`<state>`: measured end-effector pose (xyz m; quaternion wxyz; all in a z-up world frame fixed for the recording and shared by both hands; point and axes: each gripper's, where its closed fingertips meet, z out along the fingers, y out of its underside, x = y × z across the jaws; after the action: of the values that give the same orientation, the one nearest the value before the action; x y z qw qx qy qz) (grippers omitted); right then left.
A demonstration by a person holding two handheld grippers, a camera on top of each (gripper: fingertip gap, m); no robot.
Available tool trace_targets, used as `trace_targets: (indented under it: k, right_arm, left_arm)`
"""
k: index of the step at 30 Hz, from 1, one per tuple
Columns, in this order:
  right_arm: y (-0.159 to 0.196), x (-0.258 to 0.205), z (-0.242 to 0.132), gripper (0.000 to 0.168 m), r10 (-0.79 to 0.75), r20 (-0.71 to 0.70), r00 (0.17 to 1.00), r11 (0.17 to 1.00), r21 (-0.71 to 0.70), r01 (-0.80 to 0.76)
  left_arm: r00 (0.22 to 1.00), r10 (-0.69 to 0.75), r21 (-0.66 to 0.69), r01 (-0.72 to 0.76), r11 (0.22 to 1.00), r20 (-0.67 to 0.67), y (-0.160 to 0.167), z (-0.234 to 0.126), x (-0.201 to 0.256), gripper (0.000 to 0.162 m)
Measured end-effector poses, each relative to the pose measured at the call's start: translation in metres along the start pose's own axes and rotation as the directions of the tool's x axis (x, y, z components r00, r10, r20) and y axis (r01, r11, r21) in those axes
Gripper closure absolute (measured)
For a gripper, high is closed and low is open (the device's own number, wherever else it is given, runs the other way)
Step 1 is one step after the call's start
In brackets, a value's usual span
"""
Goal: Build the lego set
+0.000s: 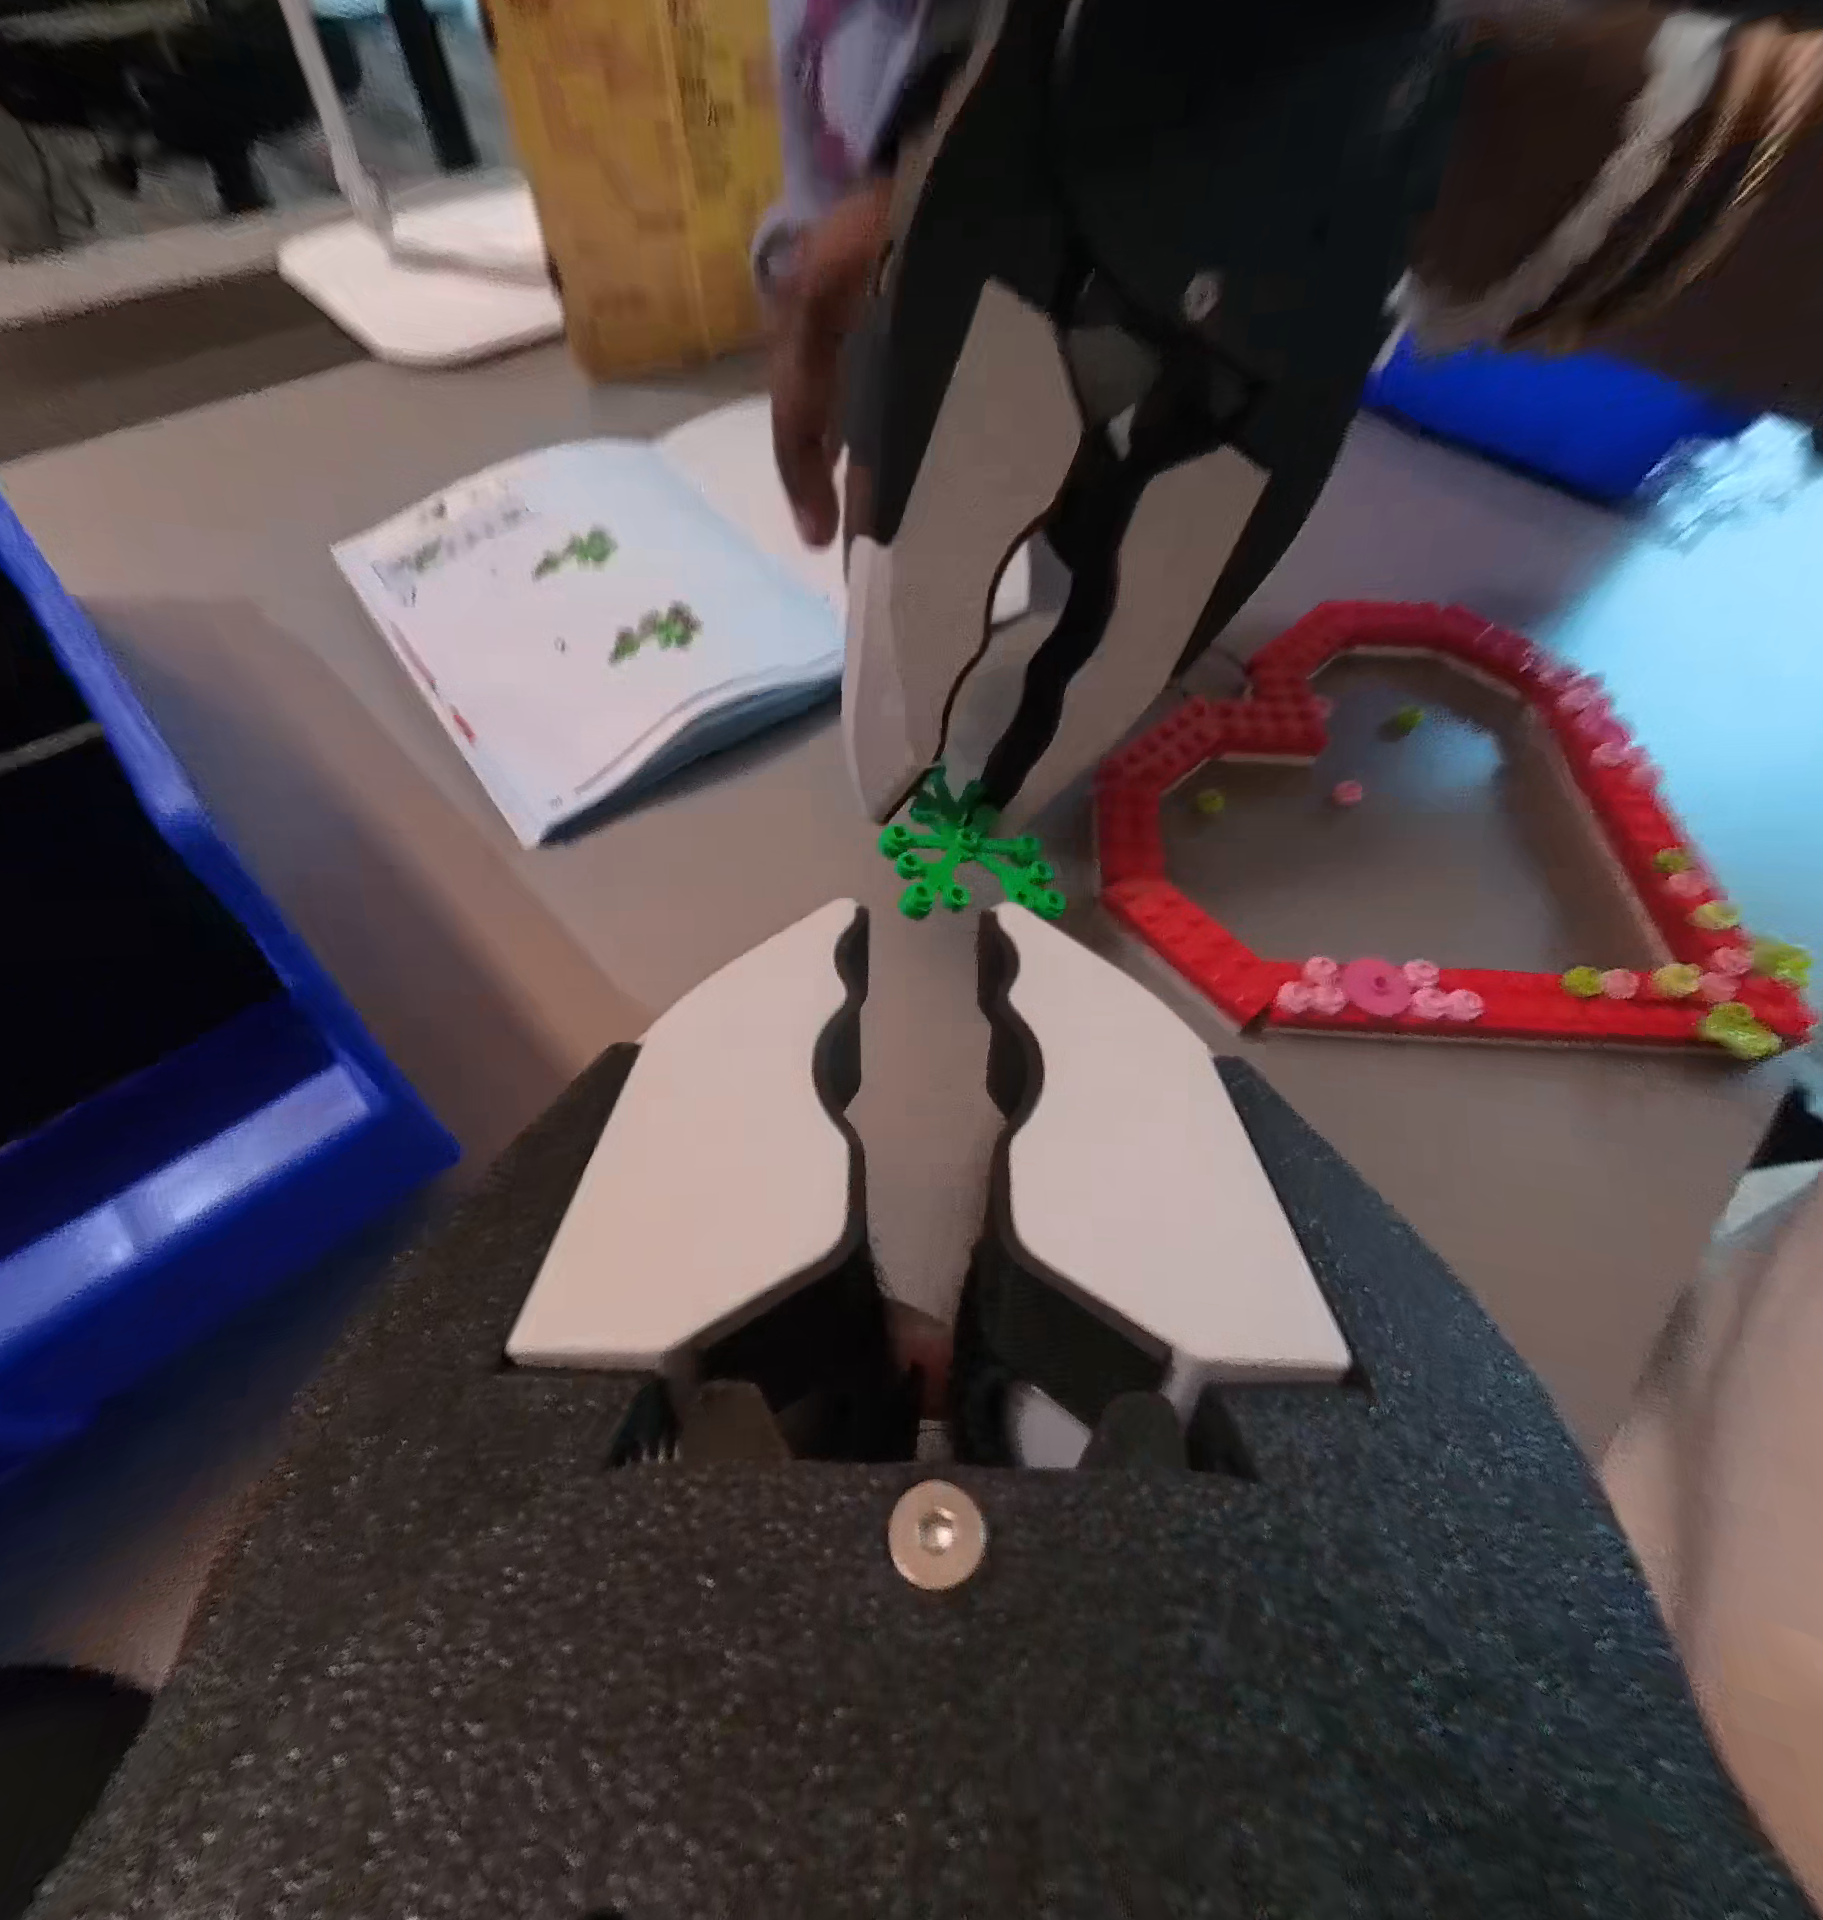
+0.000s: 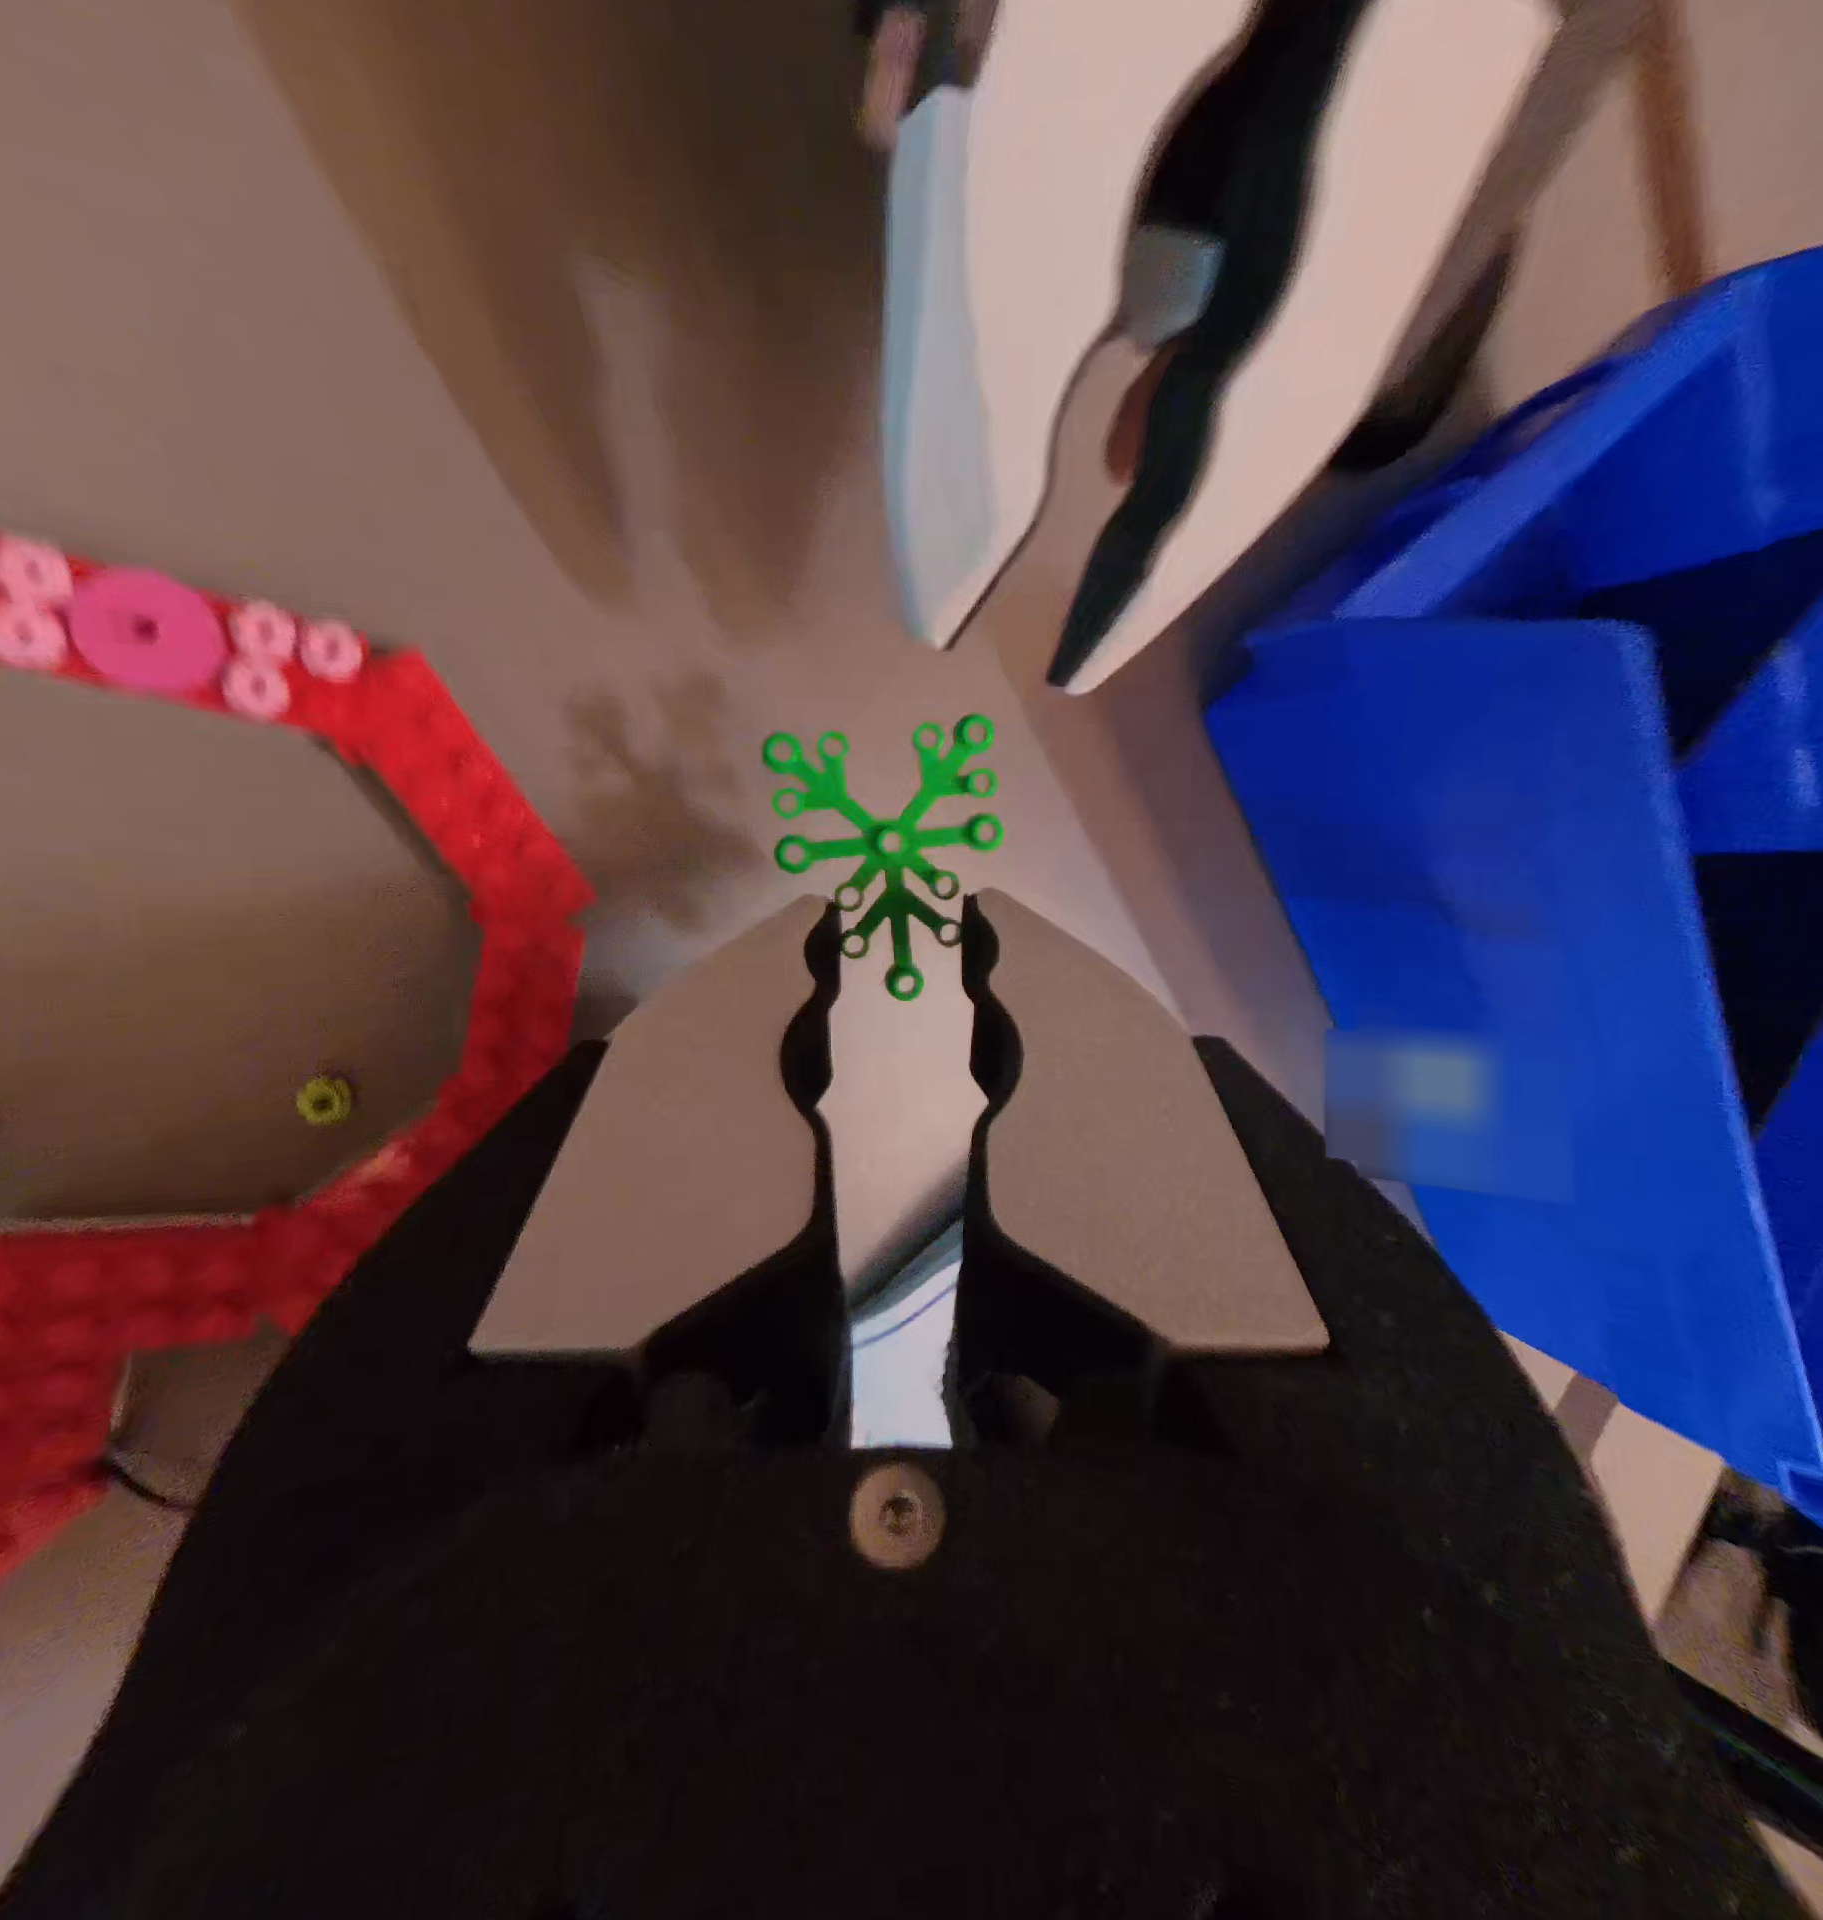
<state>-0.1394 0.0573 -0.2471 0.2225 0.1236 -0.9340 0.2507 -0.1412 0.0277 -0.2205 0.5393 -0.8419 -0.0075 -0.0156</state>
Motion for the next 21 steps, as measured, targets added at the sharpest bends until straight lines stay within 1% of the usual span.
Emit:
trace_targets:
  k: [2, 3, 4, 5, 7, 9, 11, 12, 13, 14, 15, 16, 18, 20, 21]
  right_arm:
    - [-0.016, 0.010, -0.015, 0.146, 0.112, -0.077, 0.991, 0.981, 0.167, -0.098]
    - [-0.026, 0.014, -0.025, 0.146, 0.188, -0.106, 0.976, 0.949, 0.275, -0.153]
    - [-0.034, 0.020, -0.038, 0.146, 0.270, -0.122, 0.955, 0.898, 0.389, -0.204]
    - [-0.041, 0.024, -0.053, 0.146, 0.354, -0.122, 0.927, 0.828, 0.501, -0.251]
    - [-0.051, 0.032, -0.082, 0.146, 0.512, -0.064, 0.857, 0.638, 0.695, -0.330]
    - [-0.057, 0.038, -0.112, 0.146, 0.610, 0.042, 0.791, 0.419, 0.831, -0.367]
    - [-0.059, 0.042, -0.141, 0.146, 0.657, 0.156, 0.737, 0.192, 0.912, -0.363]
    - [-0.059, 0.044, -0.155, 0.147, 0.662, 0.218, 0.717, 0.081, 0.931, -0.357]
    - [-0.058, 0.045, -0.167, 0.147, 0.659, 0.274, 0.700, -0.018, 0.937, -0.350]
    - [-0.056, 0.045, -0.176, 0.147, 0.650, 0.318, 0.690, -0.097, 0.936, -0.339]
    - [-0.056, 0.044, -0.183, 0.147, 0.641, 0.346, 0.685, -0.152, 0.932, -0.328]
    - [-0.055, 0.043, -0.188, 0.147, 0.635, 0.364, 0.682, -0.190, 0.929, -0.319]
    - [-0.056, 0.040, -0.193, 0.147, 0.621, 0.386, 0.683, -0.227, 0.922, -0.314]
    - [-0.057, 0.038, -0.191, 0.147, 0.620, 0.392, 0.680, -0.216, 0.918, -0.333]
    - [-0.057, 0.037, -0.186, 0.147, 0.627, 0.386, 0.676, -0.185, 0.917, -0.353]
  left_arm:
    - [0.998, -0.014, 0.140, 0.023, 0.990, -0.063, -0.022, -0.012, 0.007, 0.143]
    - [0.996, -0.028, 0.210, 0.046, 0.977, -0.090, -0.033, -0.019, 0.009, 0.143]
    - [0.993, -0.043, 0.268, 0.071, 0.961, -0.112, -0.042, -0.026, 0.010, 0.143]
    - [0.990, -0.053, 0.310, 0.091, 0.946, -0.131, -0.049, -0.031, 0.010, 0.143]
    - [0.986, -0.051, 0.343, 0.104, 0.934, -0.159, -0.055, -0.036, 0.013, 0.143]
    - [0.987, -0.036, 0.337, 0.087, 0.937, -0.155, -0.055, -0.034, 0.016, 0.143]
    - [0.990, -0.010, 0.320, 0.056, 0.946, -0.144, -0.055, -0.029, 0.021, 0.143]
    - [0.990, 0.003, 0.313, 0.041, 0.949, -0.141, -0.055, -0.027, 0.023, 0.143]
    - [0.990, 0.016, 0.309, 0.027, 0.951, -0.138, -0.055, -0.026, 0.026, 0.143]
    - [0.991, 0.028, 0.308, 0.014, 0.951, -0.132, -0.056, -0.025, 0.028, 0.143]
    - [0.991, 0.040, 0.310, 0.001, 0.951, -0.126, -0.057, -0.024, 0.031, 0.143]
    - [0.991, 0.049, 0.314, -0.009, 0.949, -0.121, -0.059, -0.024, 0.033, 0.143]
    - [0.991, 0.058, 0.316, -0.017, 0.949, -0.121, -0.060, -0.024, 0.036, 0.143]
    - [0.992, 0.052, 0.305, -0.014, 0.952, -0.115, -0.058, -0.024, 0.037, 0.143]
    - [0.993, 0.047, 0.296, -0.013, 0.955, -0.108, -0.056, -0.023, 0.036, 0.143]
